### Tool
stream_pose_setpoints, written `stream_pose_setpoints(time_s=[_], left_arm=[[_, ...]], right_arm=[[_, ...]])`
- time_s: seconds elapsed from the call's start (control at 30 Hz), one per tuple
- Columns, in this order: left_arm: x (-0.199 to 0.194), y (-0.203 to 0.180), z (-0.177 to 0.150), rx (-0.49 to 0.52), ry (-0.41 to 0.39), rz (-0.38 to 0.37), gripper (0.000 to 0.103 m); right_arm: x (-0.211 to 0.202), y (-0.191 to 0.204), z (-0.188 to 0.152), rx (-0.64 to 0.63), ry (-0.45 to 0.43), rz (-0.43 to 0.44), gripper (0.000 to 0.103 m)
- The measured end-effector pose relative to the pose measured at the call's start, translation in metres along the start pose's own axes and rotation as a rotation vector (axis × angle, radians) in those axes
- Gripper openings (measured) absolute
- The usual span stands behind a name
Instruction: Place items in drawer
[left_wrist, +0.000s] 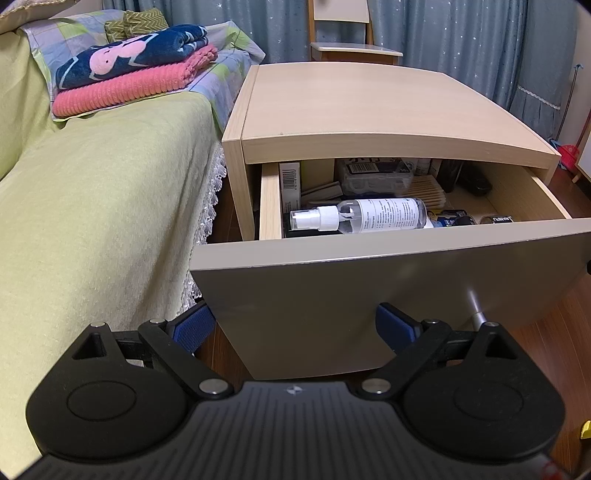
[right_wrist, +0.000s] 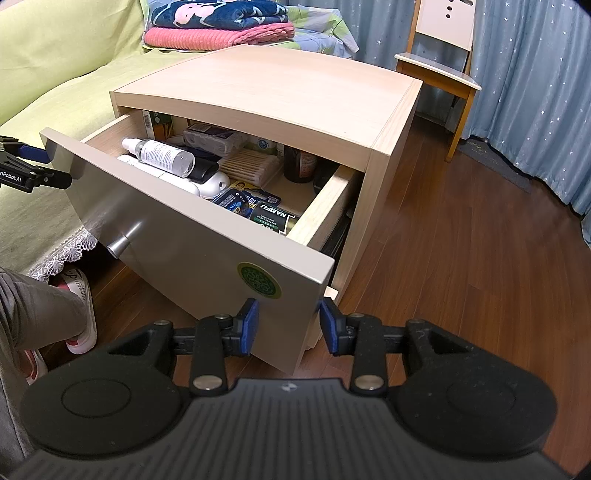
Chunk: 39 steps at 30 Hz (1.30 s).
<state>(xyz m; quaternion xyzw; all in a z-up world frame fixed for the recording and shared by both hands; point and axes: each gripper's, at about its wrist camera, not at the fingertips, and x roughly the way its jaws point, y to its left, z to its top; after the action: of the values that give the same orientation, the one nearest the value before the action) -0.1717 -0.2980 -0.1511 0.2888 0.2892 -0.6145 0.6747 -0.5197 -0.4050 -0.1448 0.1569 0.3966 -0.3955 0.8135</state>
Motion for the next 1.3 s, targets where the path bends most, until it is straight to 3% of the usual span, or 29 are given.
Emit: stream_pose_setpoints(time_s=[0.63, 0.83, 1.03, 1.1, 1.13, 1.3], left_arm=[[0.001, -0.001, -0.001, -0.019, 0.015, 0.009, 0.094], [-0.006, -0.011, -0.015, -0.075, 0.057, 0.054, 0.094], [0.005, -0.033, -0.022, -0.167, 0.134, 0.017, 0.094], [0.012, -0.040, -0.021, -0.190, 0.154, 0.010, 0.094], [0.015, -0.043, -0.020, -0.200, 0.157, 0.007, 0.094], [0.024, -0.056, -0.019, -0.205, 0.120, 0.008, 0.094]], right_arm=[[-0.001, 0.002, -0.002, 0.026, -0.013, -0.023, 0.033], [-0.012, 0.009, -0.012, 0.188, 0.004, -0.108, 0.047], [0.008, 0.036, -0.019, 0.341, 0.094, 0.003, 0.050], [0.018, 0.048, -0.014, 0.376, 0.099, 0.036, 0.060], [0.023, 0.054, -0.010, 0.393, 0.098, 0.051, 0.064], [0.038, 0.075, 0.005, 0.450, 0.060, 0.046, 0.065]])
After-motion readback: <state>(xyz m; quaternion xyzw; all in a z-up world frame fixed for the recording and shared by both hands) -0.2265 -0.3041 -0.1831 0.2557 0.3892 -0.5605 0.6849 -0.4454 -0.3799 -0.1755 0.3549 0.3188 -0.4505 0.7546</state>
